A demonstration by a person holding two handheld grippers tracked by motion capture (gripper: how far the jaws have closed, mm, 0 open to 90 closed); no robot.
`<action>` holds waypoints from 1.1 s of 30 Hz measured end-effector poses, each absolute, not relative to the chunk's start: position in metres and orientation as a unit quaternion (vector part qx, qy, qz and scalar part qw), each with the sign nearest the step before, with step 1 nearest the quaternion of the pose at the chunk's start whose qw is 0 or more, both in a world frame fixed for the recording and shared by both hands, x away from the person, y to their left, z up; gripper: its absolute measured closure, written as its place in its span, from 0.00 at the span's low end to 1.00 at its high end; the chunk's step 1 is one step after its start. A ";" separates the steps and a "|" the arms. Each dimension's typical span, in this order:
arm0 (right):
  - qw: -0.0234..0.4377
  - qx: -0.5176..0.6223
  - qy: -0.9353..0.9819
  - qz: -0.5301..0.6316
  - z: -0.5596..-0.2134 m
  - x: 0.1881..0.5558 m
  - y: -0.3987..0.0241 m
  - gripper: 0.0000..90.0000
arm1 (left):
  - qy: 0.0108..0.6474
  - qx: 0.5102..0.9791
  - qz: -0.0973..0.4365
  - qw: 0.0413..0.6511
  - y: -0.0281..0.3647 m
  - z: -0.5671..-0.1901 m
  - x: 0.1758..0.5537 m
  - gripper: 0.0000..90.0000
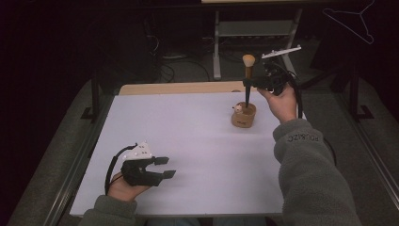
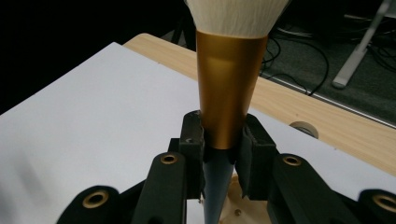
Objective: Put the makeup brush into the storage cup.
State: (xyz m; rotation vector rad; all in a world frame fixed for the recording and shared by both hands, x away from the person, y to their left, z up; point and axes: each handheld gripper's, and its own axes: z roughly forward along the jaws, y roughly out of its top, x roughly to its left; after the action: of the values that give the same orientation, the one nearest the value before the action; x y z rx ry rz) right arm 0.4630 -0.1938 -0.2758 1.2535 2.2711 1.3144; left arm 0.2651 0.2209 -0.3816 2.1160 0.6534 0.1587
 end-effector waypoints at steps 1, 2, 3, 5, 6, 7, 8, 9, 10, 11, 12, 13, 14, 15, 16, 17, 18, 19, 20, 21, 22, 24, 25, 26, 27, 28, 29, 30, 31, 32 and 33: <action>0.118 0.430 0.775 0.448 -0.276 0.465 -0.194 0.81 | 0.263 0.854 0.064 0.445 0.221 -0.382 0.265 0.49; 0.119 0.434 0.773 0.448 -0.276 0.466 -0.194 0.81 | 0.263 0.854 0.064 0.444 0.221 -0.382 0.265 0.49; 0.119 0.437 0.770 0.449 -0.277 0.467 -0.195 0.81 | 0.261 0.856 0.065 0.442 0.221 -0.382 0.266 0.49; 0.123 0.441 0.767 0.449 -0.279 0.470 -0.197 0.81 | 0.262 0.855 0.066 0.442 0.222 -0.382 0.266 0.49; 0.123 0.445 0.765 0.449 -0.279 0.470 -0.197 0.81 | 0.264 0.855 0.065 0.443 0.221 -0.382 0.266 0.49; 0.123 0.450 0.762 0.449 -0.280 0.471 -0.198 0.81 | 0.265 0.854 0.064 0.443 0.221 -0.382 0.266 0.49; 0.123 0.452 0.760 0.450 -0.281 0.472 -0.198 0.81 | 0.265 0.855 0.064 0.442 0.222 -0.382 0.266 0.49; 0.122 0.456 0.757 0.452 -0.284 0.473 -0.199 0.81 | 0.264 0.855 0.064 0.442 0.222 -0.382 0.266 0.49; 0.121 0.459 0.755 0.452 -0.285 0.473 -0.199 0.81 | 0.264 0.855 0.065 0.442 0.222 -0.382 0.266 0.49; 0.123 0.460 0.756 0.448 -0.287 0.475 -0.199 0.81 | 0.264 0.856 0.066 0.440 0.222 -0.382 0.266 0.49; 0.125 0.462 0.757 0.445 -0.288 0.476 -0.198 0.81 | 0.264 0.856 0.065 0.440 0.222 -0.382 0.266 0.49; 0.126 0.464 0.757 0.442 -0.289 0.476 -0.198 0.81 | 0.265 0.856 0.065 0.440 0.222 -0.382 0.265 0.48; 0.126 0.466 0.756 0.443 -0.289 0.477 -0.198 0.81 | 0.265 0.856 0.065 0.439 0.222 -0.382 0.266 0.48; 0.129 0.467 0.755 0.441 -0.290 0.478 -0.198 0.81 | 0.265 0.856 0.065 0.440 0.222 -0.382 0.266 0.48; 0.130 0.468 0.755 0.440 -0.290 0.478 -0.198 0.81 | 0.265 0.856 0.065 0.440 0.222 -0.382 0.266 0.48; 0.132 0.471 0.754 0.440 -0.290 0.479 -0.199 0.81 | 0.264 0.856 0.065 0.439 0.222 -0.382 0.266 0.48; 0.131 0.473 0.752 0.439 -0.290 0.479 -0.199 0.81 | 0.265 0.856 0.065 0.439 0.222 -0.382 0.266 0.48; 0.132 0.474 0.752 0.439 -0.291 0.479 -0.199 0.81 | 0.265 0.856 0.066 0.439 0.222 -0.382 0.266 0.48; 0.133 0.478 0.749 0.438 -0.292 0.479 -0.199 0.81 | 0.265 0.856 0.066 0.439 0.222 -0.382 0.266 0.47; 0.134 0.479 0.749 0.437 -0.293 0.480 -0.199 0.81 | 0.265 0.856 0.066 0.439 0.223 -0.382 0.266 0.47; 0.135 0.479 0.751 0.434 -0.294 0.480 -0.199 0.81 | 0.266 0.855 0.066 0.440 0.222 -0.382 0.266 0.47; 0.135 0.482 0.750 0.433 -0.295 0.481 -0.199 0.81 | 0.266 0.855 0.066 0.440 0.223 -0.382 0.266 0.47; 0.134 0.483 0.749 0.432 -0.295 0.481 -0.199 0.81 | 0.266 0.855 0.066 0.440 0.222 -0.382 0.266 0.47; 0.136 0.484 0.749 0.431 -0.296 0.481 -0.199 0.81 | 0.266 0.855 0.066 0.440 0.222 -0.382 0.266 0.47; 0.137 0.484 0.749 0.431 -0.296 0.481 -0.199 0.81 | 0.265 0.856 0.066 0.438 0.222 -0.382 0.266 0.46; 0.136 0.486 0.747 0.432 -0.297 0.481 -0.200 0.81 | 0.265 0.856 0.066 0.438 0.222 -0.382 0.266 0.46; 0.137 0.487 0.747 0.431 -0.297 0.481 -0.200 0.81 | 0.266 0.857 0.066 0.437 0.222 -0.382 0.266 0.46; 0.138 0.487 0.747 0.431 -0.298 0.481 -0.201 0.81 | 0.266 0.856 0.066 0.438 0.222 -0.382 0.266 0.46; 0.137 0.488 0.747 0.430 -0.300 0.481 -0.201 0.81 | 0.266 0.856 0.066 0.438 0.222 -0.382 0.266 0.46; 0.138 0.489 0.747 0.429 -0.301 0.481 -0.201 0.81 | 0.266 0.856 0.067 0.438 0.222 -0.382 0.266 0.46; 0.139 0.488 0.747 0.428 -0.302 0.481 -0.201 0.81 | 0.266 0.856 0.067 0.438 0.222 -0.382 0.266 0.45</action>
State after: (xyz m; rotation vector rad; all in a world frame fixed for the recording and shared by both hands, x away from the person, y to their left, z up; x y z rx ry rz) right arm 0.4809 -0.2009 -0.3016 1.4116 2.1599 1.2381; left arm 0.2658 0.2225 -0.3817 2.1272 0.6611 0.1669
